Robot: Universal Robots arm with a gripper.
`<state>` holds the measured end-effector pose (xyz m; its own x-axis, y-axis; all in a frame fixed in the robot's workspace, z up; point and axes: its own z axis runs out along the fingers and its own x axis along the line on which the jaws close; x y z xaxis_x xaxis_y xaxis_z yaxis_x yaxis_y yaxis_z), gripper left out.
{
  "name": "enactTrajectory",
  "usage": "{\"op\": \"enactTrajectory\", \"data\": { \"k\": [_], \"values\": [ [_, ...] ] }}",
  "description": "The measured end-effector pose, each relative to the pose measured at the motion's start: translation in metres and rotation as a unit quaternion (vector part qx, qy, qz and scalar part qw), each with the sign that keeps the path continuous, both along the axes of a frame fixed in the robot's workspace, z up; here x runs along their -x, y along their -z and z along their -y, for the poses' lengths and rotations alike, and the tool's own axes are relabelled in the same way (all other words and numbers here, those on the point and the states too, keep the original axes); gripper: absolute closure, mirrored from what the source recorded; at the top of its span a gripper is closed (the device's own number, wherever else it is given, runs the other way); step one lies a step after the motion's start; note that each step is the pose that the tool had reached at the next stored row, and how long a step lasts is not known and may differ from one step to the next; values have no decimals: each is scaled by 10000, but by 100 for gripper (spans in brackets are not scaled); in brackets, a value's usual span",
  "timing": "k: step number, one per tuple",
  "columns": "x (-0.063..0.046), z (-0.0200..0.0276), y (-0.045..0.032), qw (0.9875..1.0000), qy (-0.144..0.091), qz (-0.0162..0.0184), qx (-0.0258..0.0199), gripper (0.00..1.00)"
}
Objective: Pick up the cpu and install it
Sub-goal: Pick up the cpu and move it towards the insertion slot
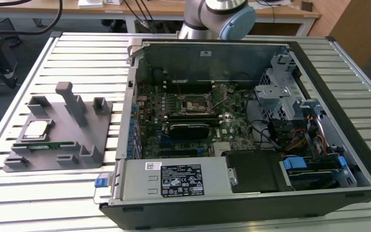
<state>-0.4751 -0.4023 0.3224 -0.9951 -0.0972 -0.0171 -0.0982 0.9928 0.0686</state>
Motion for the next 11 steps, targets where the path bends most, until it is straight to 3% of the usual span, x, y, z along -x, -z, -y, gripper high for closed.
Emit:
{"op": "enactTrajectory", "data": {
  "k": [11],
  "values": [
    [21,0,32,10000,-43,0,1,29]
  ]
}}
